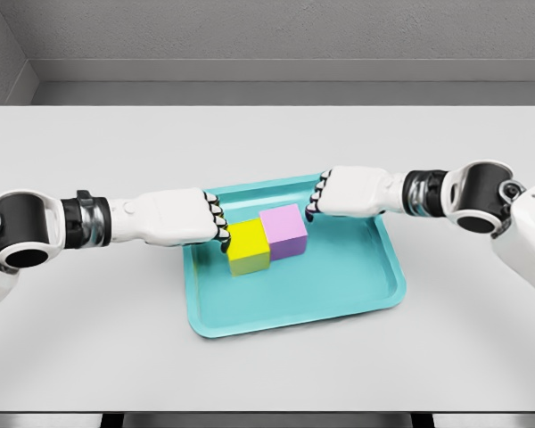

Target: Push two cubes

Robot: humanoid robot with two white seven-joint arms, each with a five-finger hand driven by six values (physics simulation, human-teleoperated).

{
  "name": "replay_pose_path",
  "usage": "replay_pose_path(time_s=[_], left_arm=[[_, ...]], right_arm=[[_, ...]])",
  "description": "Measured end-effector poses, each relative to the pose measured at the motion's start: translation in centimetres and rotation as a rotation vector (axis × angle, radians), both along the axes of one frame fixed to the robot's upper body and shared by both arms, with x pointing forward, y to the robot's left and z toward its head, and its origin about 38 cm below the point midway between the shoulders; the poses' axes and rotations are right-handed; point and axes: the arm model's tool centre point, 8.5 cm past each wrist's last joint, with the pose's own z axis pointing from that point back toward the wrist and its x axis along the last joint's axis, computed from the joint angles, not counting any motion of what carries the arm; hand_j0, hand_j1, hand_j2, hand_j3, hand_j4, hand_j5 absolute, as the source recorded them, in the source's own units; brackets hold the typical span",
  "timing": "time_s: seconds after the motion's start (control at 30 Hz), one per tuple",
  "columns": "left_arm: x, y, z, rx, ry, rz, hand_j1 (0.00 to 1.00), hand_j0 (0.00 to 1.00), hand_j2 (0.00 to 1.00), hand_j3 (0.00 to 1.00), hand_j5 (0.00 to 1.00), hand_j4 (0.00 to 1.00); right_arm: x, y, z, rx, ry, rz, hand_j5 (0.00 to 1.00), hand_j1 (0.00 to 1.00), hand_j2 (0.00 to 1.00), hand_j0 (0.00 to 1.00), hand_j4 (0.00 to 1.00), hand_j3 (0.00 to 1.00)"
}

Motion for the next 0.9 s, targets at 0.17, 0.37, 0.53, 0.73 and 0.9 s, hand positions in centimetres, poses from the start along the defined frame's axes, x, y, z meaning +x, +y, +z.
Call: replay_pose_path(time_s=[0.17, 0.37, 0.53, 0.73, 0.9], left_arm=[[0.0, 0.2, 0.0, 0.009, 0.001, 0.001, 0.52, 0.52, 0.52, 0.52, 0.52, 0.52], [0.0, 1.1, 0.2, 0.033, -0.005, 0.003, 0.48, 0.48, 0.48, 0.48, 0.48, 0.48], [0.1, 3.1, 1.2, 0.046, -0.007, 0.03, 0.47, 0.47, 0.47, 0.47, 0.47, 0.47], [1.2, 10.7, 5.3, 0.063, -0.025, 0.188, 0.48, 0.48, 0.48, 0.48, 0.48, 0.48], [1.7, 16.0, 6.9, 0.078, -0.013, 0.319, 0.48, 0.48, 0.48, 0.48, 0.48, 0.48]], right_arm=[[0.9, -0.2, 1.2, -0.002, -0.024, -0.012, 0.68, 0.68, 0.68, 0.68, 0.68, 0.68], [1.0, -1.8, 4.1, 0.032, -0.063, -0.023, 1.0, 1.0, 1.0, 1.0, 1.0, 1.0], [-0.5, -8.8, 8.0, 0.15, -0.069, -0.132, 1.0, 1.0, 1.0, 1.0, 1.0, 1.0], [-3.5, -15.2, 5.5, 0.34, 0.155, -0.265, 1.0, 1.0, 1.0, 1.0, 1.0, 1.0], [-3.6, -16.2, 5.9, 0.427, 0.194, -0.288, 1.0, 1.0, 1.0, 1.0, 1.0, 1.0]])
